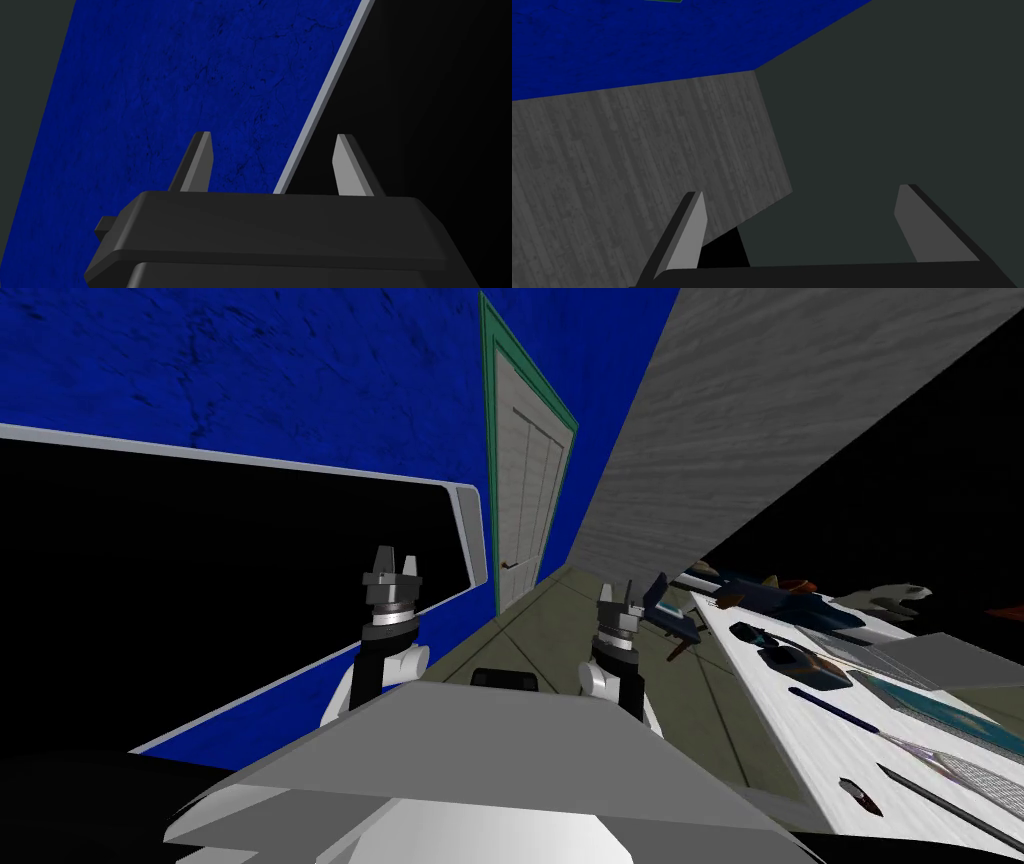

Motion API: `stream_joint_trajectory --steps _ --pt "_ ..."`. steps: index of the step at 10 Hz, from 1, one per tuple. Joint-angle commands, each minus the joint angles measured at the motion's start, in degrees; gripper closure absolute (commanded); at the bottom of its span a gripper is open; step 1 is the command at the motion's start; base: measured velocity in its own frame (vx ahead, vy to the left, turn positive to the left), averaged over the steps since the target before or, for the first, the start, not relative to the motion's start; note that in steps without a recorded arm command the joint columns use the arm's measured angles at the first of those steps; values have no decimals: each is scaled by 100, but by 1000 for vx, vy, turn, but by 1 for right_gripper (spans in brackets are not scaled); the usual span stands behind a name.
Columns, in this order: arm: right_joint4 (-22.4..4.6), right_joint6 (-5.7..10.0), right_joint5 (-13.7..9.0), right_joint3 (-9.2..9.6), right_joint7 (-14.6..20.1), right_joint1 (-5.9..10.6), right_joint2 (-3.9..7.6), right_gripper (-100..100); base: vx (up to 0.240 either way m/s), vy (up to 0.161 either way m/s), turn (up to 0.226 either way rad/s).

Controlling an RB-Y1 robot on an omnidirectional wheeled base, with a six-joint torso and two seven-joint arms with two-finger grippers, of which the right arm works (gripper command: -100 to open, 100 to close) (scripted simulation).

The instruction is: Pull the door open

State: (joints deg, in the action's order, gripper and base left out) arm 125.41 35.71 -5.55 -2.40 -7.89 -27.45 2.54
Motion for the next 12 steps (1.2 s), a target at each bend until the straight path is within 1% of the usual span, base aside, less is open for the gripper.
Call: stream_joint_trajectory --steps 1,5,10,11,12 --pt "-208 37 -4 44 69 66 57 -100 82 -16 116" --pt "-837 182 -20 156 259 251 222 -100 77 -17 127" --pt "-1766 403 -45 328 549 534 465 -100 91 -23 162" --pt "-1795 403 -45 328 549 534 465 -100 61 -23 47" --pt "-1954 451 -50 365 612 595 516 -100 53 -16 109"
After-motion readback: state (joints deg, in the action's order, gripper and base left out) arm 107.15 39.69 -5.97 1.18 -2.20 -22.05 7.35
